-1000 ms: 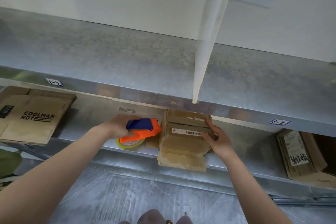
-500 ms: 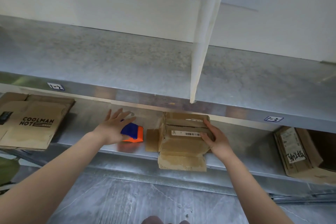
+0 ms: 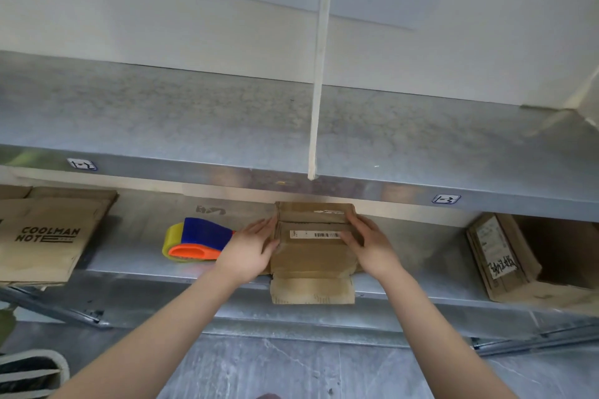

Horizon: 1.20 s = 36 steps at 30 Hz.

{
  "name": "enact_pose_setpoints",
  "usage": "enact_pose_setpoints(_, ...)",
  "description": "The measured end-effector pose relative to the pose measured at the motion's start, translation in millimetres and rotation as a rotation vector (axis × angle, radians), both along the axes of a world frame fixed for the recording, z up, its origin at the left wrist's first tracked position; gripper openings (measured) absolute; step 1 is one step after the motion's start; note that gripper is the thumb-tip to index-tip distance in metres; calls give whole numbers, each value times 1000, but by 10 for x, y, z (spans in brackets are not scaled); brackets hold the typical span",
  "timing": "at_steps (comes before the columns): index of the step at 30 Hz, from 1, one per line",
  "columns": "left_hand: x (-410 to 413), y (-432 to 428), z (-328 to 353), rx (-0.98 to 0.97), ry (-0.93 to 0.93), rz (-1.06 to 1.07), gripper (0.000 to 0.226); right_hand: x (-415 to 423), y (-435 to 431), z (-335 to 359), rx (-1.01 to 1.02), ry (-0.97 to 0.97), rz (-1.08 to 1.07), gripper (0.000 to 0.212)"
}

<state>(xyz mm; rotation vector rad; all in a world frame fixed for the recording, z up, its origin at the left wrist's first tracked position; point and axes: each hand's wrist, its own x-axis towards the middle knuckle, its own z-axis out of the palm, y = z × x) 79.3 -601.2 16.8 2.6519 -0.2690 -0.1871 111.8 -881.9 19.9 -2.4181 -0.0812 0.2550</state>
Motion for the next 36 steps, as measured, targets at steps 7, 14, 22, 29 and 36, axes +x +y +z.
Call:
enact_pose_setpoints(7, -59, -201, 73, -552, 251, 218, 58, -200, 39, -121, 109, 41, -20, 75)
enact_pose_setpoints(14, 161, -184, 218, -333, 312, 189, 75, -146, -5, -56, 310, 146, -51, 71)
enact_pose_setpoints(22, 349, -45, 342, -24, 388, -235, 85, -368, 157, -26, -140, -234, -173, 37)
enact_pose_setpoints(29, -229, -381, 81, 44, 156, -149, 95, -647, 331, -99, 48, 49, -196, 54)
enact_pose_setpoints(36, -187, -277, 7, -206, 218, -169, 78, -690, 308, -13, 282, 186, -32, 81)
